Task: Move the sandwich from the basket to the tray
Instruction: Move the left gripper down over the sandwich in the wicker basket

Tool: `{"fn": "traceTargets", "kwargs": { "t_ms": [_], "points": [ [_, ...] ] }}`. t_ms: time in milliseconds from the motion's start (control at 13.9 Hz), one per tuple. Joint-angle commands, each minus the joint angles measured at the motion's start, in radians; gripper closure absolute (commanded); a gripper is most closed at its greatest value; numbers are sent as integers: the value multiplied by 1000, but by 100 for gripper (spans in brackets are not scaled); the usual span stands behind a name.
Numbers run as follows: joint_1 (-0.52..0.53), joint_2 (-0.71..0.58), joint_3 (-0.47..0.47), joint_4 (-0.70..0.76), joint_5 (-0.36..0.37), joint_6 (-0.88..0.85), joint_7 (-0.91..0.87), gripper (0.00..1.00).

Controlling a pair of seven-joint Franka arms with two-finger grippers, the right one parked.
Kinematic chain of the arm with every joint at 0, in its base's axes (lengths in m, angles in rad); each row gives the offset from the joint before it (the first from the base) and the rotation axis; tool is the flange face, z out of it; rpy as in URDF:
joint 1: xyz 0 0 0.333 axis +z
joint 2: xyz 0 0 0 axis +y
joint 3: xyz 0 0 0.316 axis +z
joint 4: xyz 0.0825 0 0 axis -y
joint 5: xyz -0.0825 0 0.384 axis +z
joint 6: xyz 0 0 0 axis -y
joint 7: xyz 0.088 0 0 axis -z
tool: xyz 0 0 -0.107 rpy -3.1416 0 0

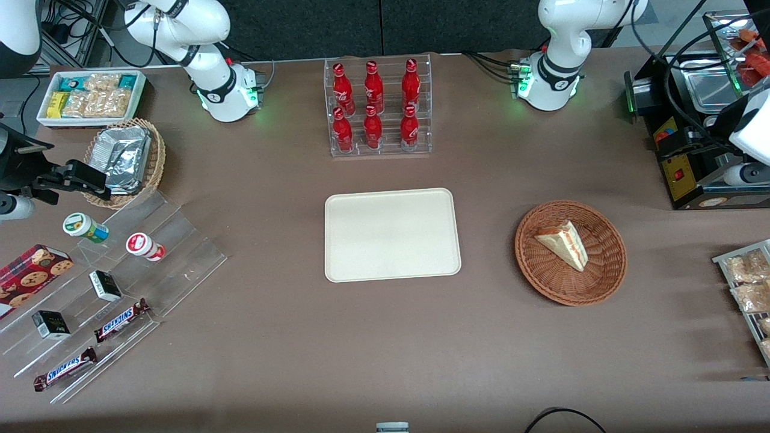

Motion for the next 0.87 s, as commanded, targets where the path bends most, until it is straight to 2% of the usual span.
{"fn": "traceTargets", "kwargs": {
  "t_ms": [0, 361, 505, 794],
  "points": [
    [-1, 4, -1, 13, -8, -8, 13, 0],
    [-12, 70, -2, 6, 4, 30, 2, 0],
    [-18, 86, -2, -39, 5, 91, -18, 0],
    [-52, 86, -5, -216, 4, 321, -274, 0]
  ]
}}
